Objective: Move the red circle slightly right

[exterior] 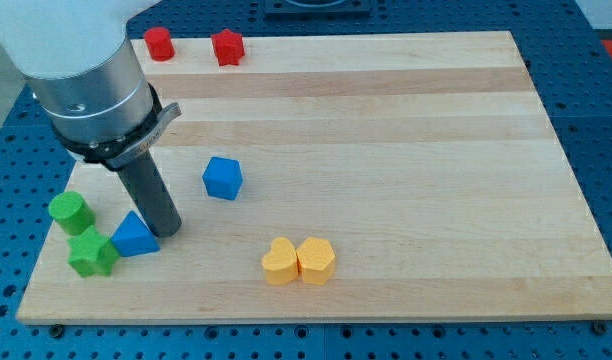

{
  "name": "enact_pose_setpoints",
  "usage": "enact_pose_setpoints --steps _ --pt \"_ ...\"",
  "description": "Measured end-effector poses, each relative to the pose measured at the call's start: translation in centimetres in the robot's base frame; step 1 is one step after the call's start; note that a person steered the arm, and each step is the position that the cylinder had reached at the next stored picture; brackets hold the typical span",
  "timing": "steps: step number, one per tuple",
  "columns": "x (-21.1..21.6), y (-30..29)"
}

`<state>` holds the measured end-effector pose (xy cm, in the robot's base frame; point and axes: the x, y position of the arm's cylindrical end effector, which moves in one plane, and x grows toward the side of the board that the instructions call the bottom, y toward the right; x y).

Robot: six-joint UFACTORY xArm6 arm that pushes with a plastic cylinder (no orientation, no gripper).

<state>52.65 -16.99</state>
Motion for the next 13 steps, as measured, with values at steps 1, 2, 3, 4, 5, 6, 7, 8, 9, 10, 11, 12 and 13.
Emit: enact_pose_setpoints --steps 1,2,3,4,5,6,7,8,9,10,11,12,13 --pt "0.0 0.0" --pt "-0.2 0.0" --pt "-0.3 0.0" --pt "-0.7 0.0" --pt "-2.0 0.0" --pt "-5.3 -1.4" --pt "-6.5 -3.6" --pt "-9.7 -5.5" --pt "-14.7 -7.4" --pt "-17.7 -11.1" --pt "-20.3 -13.5" --pt "-23.8 -13.5" --pt "-28.2 -13.5"
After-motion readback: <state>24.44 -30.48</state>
